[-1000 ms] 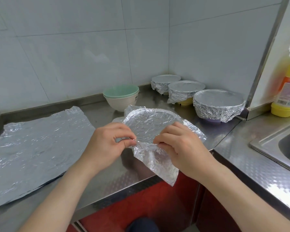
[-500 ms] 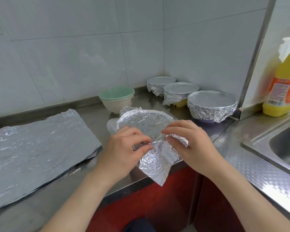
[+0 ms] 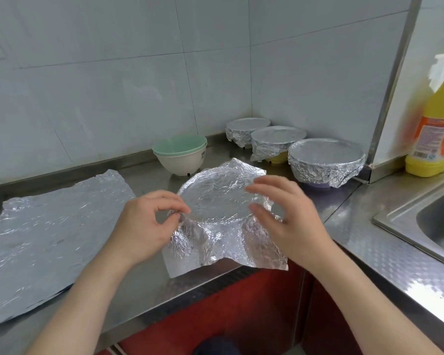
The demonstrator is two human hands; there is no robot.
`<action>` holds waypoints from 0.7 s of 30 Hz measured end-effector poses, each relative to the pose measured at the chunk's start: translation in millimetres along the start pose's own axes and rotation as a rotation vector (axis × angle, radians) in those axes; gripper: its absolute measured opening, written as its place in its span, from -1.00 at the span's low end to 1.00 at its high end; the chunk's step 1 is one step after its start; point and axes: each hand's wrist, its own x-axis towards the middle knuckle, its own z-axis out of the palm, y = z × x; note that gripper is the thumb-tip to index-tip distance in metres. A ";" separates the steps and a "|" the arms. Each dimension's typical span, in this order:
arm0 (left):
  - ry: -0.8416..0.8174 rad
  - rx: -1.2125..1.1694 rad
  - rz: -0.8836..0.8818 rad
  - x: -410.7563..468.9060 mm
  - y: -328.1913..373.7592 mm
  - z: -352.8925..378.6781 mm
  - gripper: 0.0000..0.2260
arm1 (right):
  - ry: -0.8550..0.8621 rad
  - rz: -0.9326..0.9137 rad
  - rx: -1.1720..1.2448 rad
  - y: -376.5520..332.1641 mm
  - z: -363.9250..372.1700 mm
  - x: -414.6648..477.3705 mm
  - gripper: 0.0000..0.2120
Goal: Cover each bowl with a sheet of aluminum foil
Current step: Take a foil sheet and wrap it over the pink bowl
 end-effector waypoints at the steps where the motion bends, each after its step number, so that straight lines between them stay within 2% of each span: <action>1: 0.035 -0.002 0.021 -0.1 3.6 0.9 -0.79 | 0.025 0.090 0.069 4.0 -5.3 -1.9 -0.69; 3: 0.052 -0.013 0.087 -2.1 16.1 8.0 -0.86 | 0.010 0.250 0.155 9.2 -12.3 -9.0 -0.56; 5: -0.018 0.015 0.146 -4.2 30.7 21.0 -0.90 | -0.053 0.322 0.196 6.4 -10.9 -19.1 -0.45; 8: -0.078 0.094 0.214 -5.0 43.0 44.5 -0.76 | -0.150 0.345 0.237 -0.6 -0.3 -32.5 -0.43; 11: -0.013 0.114 0.261 -4.2 43.9 58.8 -0.82 | -0.151 0.335 0.142 0.4 13.0 -39.9 -0.38; 15: 0.038 0.104 0.274 -2.7 41.2 66.2 -0.88 | 0.054 0.340 0.096 -0.5 36.5 -39.7 -0.49; 18: 0.064 0.074 0.286 -0.4 41.9 70.0 -0.82 | 0.277 0.410 0.151 -5.4 51.4 -35.7 -0.60; 21: 0.086 0.061 0.297 1.9 42.8 74.7 -0.77 | 0.420 0.525 0.280 -12.4 64.3 -31.5 -0.69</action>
